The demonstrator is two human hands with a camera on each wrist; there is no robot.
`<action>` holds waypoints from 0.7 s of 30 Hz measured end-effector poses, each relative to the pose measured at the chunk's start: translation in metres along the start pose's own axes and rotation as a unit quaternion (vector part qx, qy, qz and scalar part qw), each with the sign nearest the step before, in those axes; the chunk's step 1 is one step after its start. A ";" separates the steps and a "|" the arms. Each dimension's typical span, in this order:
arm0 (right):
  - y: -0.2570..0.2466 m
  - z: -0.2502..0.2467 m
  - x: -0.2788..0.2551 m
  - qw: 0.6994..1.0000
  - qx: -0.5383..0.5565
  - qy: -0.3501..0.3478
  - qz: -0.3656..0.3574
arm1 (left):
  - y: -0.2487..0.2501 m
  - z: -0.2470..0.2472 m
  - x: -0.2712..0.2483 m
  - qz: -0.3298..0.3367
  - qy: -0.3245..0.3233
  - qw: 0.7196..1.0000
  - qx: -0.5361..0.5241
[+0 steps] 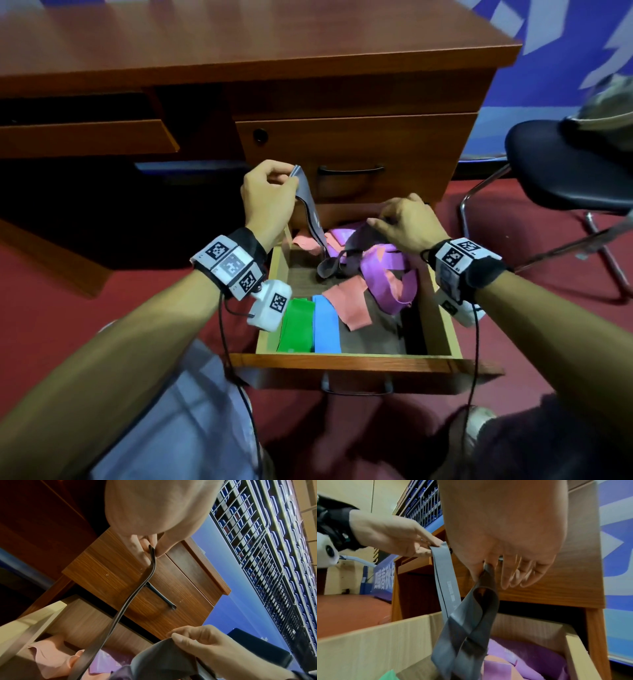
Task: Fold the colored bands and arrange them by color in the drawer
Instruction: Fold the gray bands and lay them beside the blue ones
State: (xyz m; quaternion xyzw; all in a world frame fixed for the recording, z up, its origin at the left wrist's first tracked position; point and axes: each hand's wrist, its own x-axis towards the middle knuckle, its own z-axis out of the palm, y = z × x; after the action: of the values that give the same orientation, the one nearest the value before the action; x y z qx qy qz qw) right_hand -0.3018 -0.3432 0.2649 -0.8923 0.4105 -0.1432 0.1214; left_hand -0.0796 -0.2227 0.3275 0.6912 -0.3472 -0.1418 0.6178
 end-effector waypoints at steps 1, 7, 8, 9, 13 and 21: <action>0.001 -0.006 0.000 1.000 0.012 0.000 -0.005 | 0.001 0.001 -0.001 -0.002 -0.001 1.000 0.001; 0.000 -0.035 0.000 0.945 0.284 0.084 0.137 | 0.005 0.008 -0.006 0.003 -0.002 1.000 0.007; 0.000 -0.035 0.000 0.930 0.325 0.074 0.155 | 0.005 0.009 -0.007 0.005 0.000 1.000 0.009; -0.001 -0.033 0.000 0.918 0.356 0.049 0.166 | 0.005 0.009 -0.008 0.005 0.002 1.000 0.010; -0.007 -0.014 0.000 0.878 0.443 -0.042 0.175 | 0.002 0.011 -0.007 -0.003 -0.002 1.000 0.010; 0.001 0.016 0.000 0.962 0.145 -0.155 0.173 | -0.005 0.009 -0.001 0.005 -0.004 1.000 0.014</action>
State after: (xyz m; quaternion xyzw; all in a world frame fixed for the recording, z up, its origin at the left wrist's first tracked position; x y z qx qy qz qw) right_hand -0.2969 -0.3419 0.2500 -0.7916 0.5100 -0.0374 0.3345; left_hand -0.0843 -0.2290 0.3205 0.6977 -0.3548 -0.1361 0.6073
